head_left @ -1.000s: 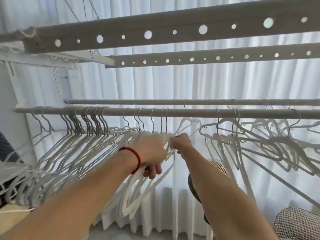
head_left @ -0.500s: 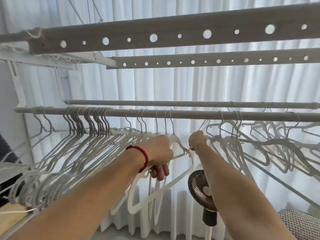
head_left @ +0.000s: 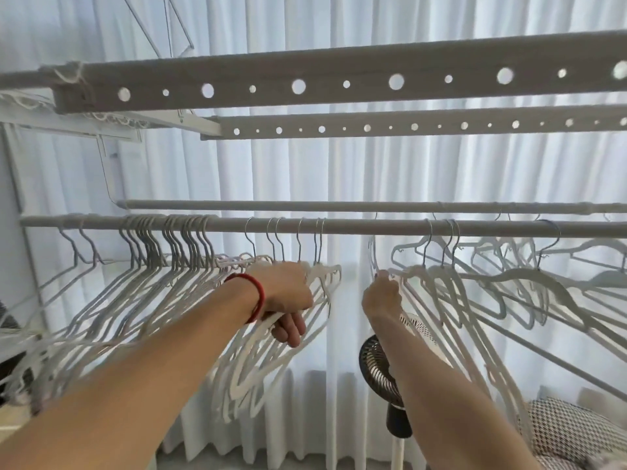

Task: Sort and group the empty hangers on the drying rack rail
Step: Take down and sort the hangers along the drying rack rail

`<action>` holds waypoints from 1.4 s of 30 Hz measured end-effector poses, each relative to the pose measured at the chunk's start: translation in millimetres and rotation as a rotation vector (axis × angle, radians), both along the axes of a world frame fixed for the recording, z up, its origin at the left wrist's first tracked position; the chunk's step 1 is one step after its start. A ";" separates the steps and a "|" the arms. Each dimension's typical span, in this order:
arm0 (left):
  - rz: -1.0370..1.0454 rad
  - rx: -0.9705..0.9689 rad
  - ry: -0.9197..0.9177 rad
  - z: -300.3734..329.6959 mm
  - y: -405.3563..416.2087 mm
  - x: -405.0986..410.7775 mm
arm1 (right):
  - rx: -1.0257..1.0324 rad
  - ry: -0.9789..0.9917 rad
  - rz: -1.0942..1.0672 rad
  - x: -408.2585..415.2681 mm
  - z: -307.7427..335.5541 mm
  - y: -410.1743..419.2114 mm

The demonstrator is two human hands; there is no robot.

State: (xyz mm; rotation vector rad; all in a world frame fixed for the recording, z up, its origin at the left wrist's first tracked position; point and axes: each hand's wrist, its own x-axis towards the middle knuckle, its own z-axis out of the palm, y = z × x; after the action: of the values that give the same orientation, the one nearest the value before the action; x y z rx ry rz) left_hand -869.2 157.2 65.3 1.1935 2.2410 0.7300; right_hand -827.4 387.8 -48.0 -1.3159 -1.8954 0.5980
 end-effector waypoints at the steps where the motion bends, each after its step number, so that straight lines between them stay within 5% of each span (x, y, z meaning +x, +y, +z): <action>1: 0.009 0.008 0.011 -5.8 1.1 1.5 | 0.040 -0.006 -0.007 1.4 0.4 -7.9; 9: -0.016 0.114 -0.029 -29.7 7.6 20.3 | 0.119 -0.045 0.059 16.5 66.0 -40.2; 15: -0.042 0.181 0.019 -35.2 5.4 29.7 | 0.061 -0.145 0.132 53.5 43.1 -100.2; 25: -0.005 0.232 0.230 -54.4 0.5 51.5 | -0.084 -0.146 0.256 163.6 11.3 -196.7; 31: 0.127 0.171 0.461 -48.9 0.6 82.3 | 0.058 -0.167 0.323 194.4 17.5 -208.9; 42: 0.234 0.555 0.660 -41.0 -7.6 122.2 | -0.181 -0.017 0.580 160.2 41.6 -176.0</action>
State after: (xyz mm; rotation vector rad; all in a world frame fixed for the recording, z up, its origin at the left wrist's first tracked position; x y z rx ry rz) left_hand -746.9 149.6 24.3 1.6251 2.8572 1.2542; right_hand -667.2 211.8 -6.5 -0.8601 -2.2883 1.0694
